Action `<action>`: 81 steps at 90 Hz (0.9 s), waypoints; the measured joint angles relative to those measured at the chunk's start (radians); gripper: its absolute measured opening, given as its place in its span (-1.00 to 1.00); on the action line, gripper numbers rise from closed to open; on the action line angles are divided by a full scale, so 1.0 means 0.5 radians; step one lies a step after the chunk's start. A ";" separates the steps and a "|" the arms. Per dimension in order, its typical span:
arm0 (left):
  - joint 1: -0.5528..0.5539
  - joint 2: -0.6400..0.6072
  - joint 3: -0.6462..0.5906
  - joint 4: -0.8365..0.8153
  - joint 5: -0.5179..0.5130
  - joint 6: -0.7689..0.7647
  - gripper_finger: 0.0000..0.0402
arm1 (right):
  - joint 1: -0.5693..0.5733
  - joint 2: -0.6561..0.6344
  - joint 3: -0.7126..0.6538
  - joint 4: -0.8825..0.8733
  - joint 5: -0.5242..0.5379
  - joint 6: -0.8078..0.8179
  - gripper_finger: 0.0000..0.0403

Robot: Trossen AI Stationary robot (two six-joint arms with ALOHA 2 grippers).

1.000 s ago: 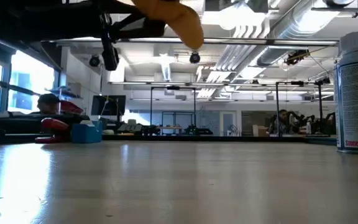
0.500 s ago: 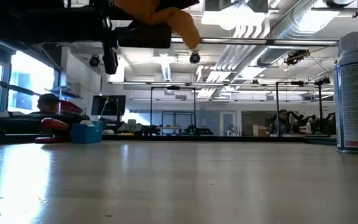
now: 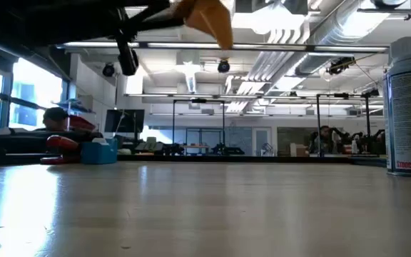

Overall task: Apply microfiber cloth
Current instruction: Wipe the front and back of the black cellphone using the yellow microfiber cloth

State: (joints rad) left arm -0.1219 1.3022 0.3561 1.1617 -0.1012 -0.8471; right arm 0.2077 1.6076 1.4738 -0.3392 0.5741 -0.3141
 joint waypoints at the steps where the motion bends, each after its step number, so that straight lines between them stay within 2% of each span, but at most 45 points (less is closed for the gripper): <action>1: 0.000 0.000 0.000 -0.002 0.001 0.000 -0.87 | 0.000 -0.002 0.000 0.001 -0.032 0.000 -1.00; 13: 0.006 0.000 -0.001 -0.013 -0.031 -0.003 -0.87 | 0.013 -0.001 0.000 0.046 -0.306 0.016 -1.00; 23: 0.004 0.000 -0.001 -0.005 -0.025 -0.010 -0.87 | 0.005 0.062 0.002 0.077 -0.438 0.060 -1.00; 41: 0.008 0.004 -0.005 -0.002 -0.015 -0.029 -0.87 | 0.006 0.195 0.005 0.082 -0.454 0.133 -1.00; 52: 0.034 -0.017 -0.007 0.000 0.031 -0.024 -0.87 | 0.035 0.229 0.005 0.065 -0.571 0.266 -1.00; 81: 0.127 -0.091 -0.002 0.064 0.101 -0.031 -0.87 | 0.285 0.236 -0.001 0.032 -0.577 0.472 -1.00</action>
State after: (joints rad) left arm -0.0584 1.2567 0.3550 1.1938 -0.0508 -0.8626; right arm 0.3500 1.7256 1.4734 -0.3234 0.2856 -0.0783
